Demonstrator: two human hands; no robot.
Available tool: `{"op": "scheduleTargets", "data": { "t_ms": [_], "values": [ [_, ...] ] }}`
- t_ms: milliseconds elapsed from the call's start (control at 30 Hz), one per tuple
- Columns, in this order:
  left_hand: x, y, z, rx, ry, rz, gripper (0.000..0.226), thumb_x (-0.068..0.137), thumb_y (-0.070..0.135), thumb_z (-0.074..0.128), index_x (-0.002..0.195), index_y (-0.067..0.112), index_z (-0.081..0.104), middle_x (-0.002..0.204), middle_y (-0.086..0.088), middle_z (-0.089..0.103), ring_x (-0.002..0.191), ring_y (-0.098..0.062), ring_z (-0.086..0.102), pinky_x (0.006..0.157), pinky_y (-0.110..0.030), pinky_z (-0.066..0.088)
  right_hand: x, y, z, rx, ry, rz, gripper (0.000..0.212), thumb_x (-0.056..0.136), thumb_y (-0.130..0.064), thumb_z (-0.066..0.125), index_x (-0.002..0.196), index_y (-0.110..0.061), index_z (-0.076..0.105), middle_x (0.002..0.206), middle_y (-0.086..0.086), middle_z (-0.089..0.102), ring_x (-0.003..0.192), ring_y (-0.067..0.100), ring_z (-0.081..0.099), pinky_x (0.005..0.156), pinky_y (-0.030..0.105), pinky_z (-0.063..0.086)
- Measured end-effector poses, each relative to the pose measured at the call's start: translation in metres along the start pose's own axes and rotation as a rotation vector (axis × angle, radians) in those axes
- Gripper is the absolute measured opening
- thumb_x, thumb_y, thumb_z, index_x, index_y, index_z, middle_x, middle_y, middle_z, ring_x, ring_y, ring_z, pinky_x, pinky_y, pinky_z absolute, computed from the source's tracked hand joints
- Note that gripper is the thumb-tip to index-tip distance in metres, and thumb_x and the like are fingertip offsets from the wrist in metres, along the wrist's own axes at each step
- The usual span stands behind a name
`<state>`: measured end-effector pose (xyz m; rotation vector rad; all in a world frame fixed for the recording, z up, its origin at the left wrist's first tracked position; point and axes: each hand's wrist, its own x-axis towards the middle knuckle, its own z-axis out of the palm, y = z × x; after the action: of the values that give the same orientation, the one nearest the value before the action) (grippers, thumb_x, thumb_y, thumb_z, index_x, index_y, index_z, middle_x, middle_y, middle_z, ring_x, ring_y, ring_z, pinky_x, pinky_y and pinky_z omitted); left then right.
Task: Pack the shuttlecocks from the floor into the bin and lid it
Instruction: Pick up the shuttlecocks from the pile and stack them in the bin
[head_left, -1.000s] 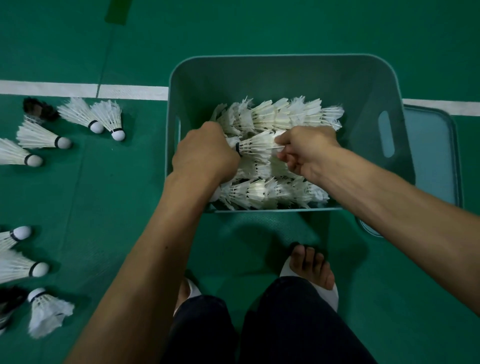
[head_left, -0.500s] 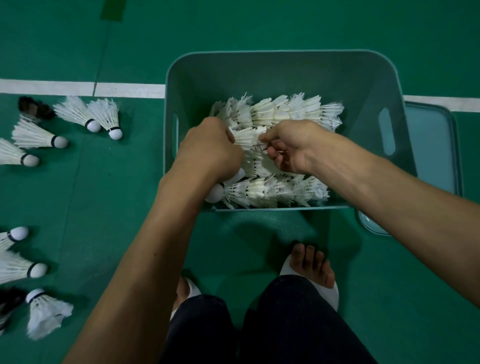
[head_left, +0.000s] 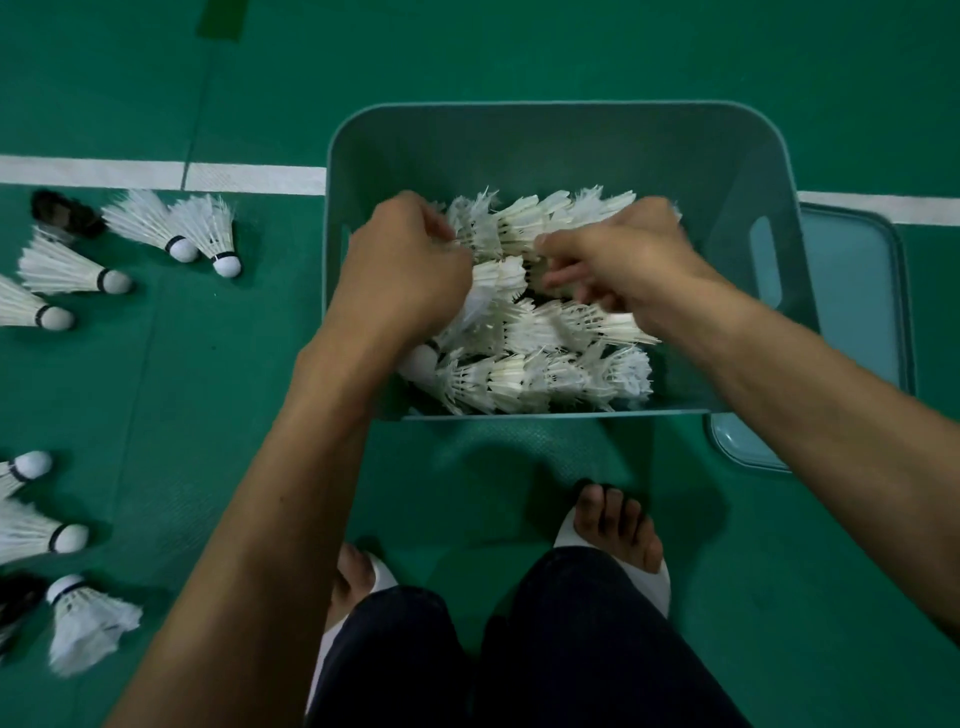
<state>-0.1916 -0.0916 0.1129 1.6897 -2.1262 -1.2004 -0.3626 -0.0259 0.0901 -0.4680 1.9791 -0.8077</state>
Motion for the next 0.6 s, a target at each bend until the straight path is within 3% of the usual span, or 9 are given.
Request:
{"op": "scheduleTargets", "data": {
  "t_ms": [67, 133, 233, 300, 367, 433, 533, 600],
  "values": [
    [0.0, 0.01, 0.002, -0.21, -0.024, -0.025, 0.011, 0.099, 0.029, 0.061, 0.103, 0.019, 0.065, 0.091, 0.003, 0.068, 0.075, -0.013, 0.065, 0.065, -0.028, 0.048, -0.016, -0.004, -0.015, 0.032, -0.046, -0.187, 0.017, 0.084, -0.021, 0.082, 0.091, -0.006, 0.077, 0.082, 0.004, 0.08, 0.044, 0.007, 0.053, 0.042, 0.02, 0.039],
    [0.003, 0.021, 0.008, -0.327, -0.052, -0.035, 0.019, 0.101, 0.033, 0.059, 0.103, 0.016, 0.067, 0.093, -0.002, 0.07, 0.072, -0.013, 0.066, 0.062, -0.029, 0.05, -0.032, -0.008, -0.022, 0.064, -0.225, -0.357, 0.011, 0.084, -0.015, 0.081, 0.093, -0.01, 0.079, 0.086, 0.007, 0.078, 0.05, 0.01, 0.055, 0.045, 0.021, 0.039],
    [0.006, 0.037, 0.019, -0.349, -0.087, -0.008, 0.03, 0.099, 0.037, 0.06, 0.1, 0.01, 0.071, 0.091, -0.007, 0.073, 0.08, -0.02, 0.07, 0.073, -0.037, 0.056, -0.038, -0.006, -0.025, 0.023, -0.358, -0.49, 0.008, 0.08, -0.01, 0.084, 0.081, -0.017, 0.081, 0.072, 0.015, 0.07, 0.056, 0.018, 0.048, 0.048, 0.023, 0.035],
    [0.005, 0.045, 0.023, -0.287, -0.109, 0.016, 0.04, 0.098, 0.044, 0.059, 0.101, 0.007, 0.073, 0.094, -0.012, 0.074, 0.086, -0.026, 0.073, 0.084, -0.044, 0.058, -0.037, -0.004, -0.03, -0.015, -0.365, -0.52, 0.003, 0.08, -0.011, 0.084, 0.081, -0.009, 0.082, 0.069, 0.023, 0.065, 0.055, 0.013, 0.042, 0.05, 0.019, 0.032],
    [0.0, 0.047, 0.021, -0.283, -0.143, 0.029, 0.055, 0.099, 0.053, 0.053, 0.108, 0.002, 0.07, 0.101, -0.02, 0.074, 0.09, -0.034, 0.072, 0.09, -0.051, 0.058, -0.034, 0.0, -0.038, -0.01, -0.31, -0.493, 0.013, 0.081, -0.013, 0.083, 0.085, -0.001, 0.08, 0.07, 0.019, 0.069, 0.055, 0.006, 0.046, 0.051, 0.016, 0.035],
    [-0.004, 0.042, 0.017, -0.249, -0.121, 0.018, 0.063, 0.1, 0.058, 0.046, 0.112, 0.0, 0.067, 0.103, -0.02, 0.073, 0.093, -0.036, 0.072, 0.089, -0.052, 0.058, -0.03, 0.003, -0.048, -0.047, -0.142, -0.384, 0.009, 0.082, -0.016, 0.083, 0.083, -0.008, 0.08, 0.061, -0.001, 0.069, 0.048, -0.001, 0.049, 0.049, 0.013, 0.036],
    [-0.005, 0.026, 0.008, 0.059, 0.023, 0.024, 0.035, 0.101, 0.038, 0.048, 0.105, 0.008, 0.065, 0.092, -0.012, 0.068, 0.09, -0.037, 0.066, 0.072, -0.041, 0.052, -0.017, 0.016, -0.052, -0.223, 0.098, -0.125, 0.011, 0.089, -0.018, 0.078, 0.091, -0.007, 0.077, 0.061, -0.002, 0.057, 0.043, 0.007, 0.045, 0.041, 0.017, 0.035],
    [-0.007, 0.017, 0.0, 0.204, 0.017, -0.022, 0.022, 0.095, 0.02, 0.047, 0.106, 0.012, 0.064, 0.096, -0.008, 0.065, 0.092, -0.034, 0.061, 0.077, -0.039, 0.049, -0.01, 0.022, -0.045, -0.299, 0.111, -0.031, 0.015, 0.093, -0.019, 0.073, 0.094, -0.004, 0.074, 0.064, 0.003, 0.055, 0.049, 0.013, 0.043, 0.048, 0.023, 0.035]
  ]
}}
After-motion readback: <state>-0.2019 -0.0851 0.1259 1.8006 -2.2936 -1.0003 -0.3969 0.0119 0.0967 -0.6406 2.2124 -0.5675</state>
